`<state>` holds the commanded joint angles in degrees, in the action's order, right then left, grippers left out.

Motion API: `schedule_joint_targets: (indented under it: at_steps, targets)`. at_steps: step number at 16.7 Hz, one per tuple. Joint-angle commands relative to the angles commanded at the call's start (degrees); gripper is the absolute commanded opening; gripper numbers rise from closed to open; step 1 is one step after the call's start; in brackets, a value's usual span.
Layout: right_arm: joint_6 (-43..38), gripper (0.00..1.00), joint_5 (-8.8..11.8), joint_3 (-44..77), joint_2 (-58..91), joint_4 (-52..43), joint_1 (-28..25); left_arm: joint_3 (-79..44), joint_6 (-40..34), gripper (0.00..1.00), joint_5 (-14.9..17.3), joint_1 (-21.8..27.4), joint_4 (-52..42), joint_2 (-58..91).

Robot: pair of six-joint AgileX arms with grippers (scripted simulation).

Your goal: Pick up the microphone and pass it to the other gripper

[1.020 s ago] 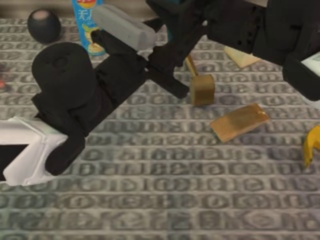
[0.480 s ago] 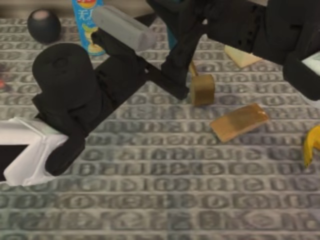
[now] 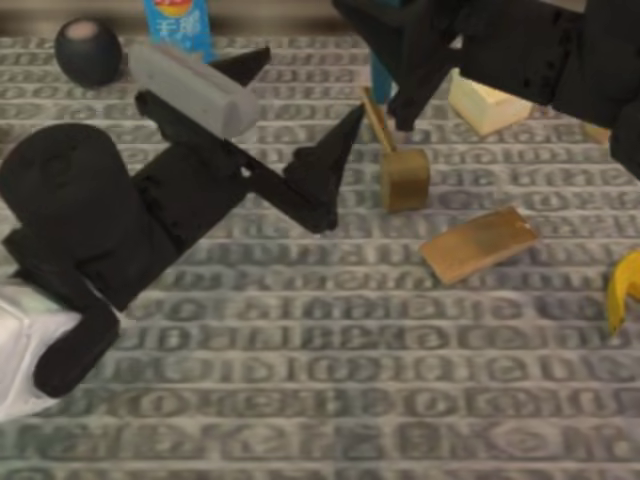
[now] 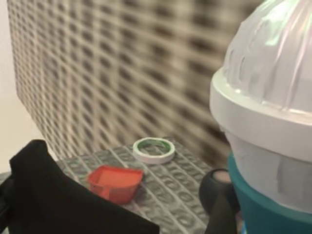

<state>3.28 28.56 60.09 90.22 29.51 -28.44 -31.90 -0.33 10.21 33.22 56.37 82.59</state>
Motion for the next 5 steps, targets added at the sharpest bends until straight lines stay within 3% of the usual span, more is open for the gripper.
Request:
schedule_joint_targets:
  at_steps: [3, 5]
  targets:
    - [0.5, 0.0, 2.9, -2.0, -2.0, 0.1, 2.4, 5.6, -0.2, 1.0, 1.0, -1.3, 0.0, -5.6]
    - [0.7, 0.0, 3.4, -2.4, -2.4, 0.1, 3.0, 6.6, -0.2, 1.0, 1.2, -1.6, 0.1, -6.7]
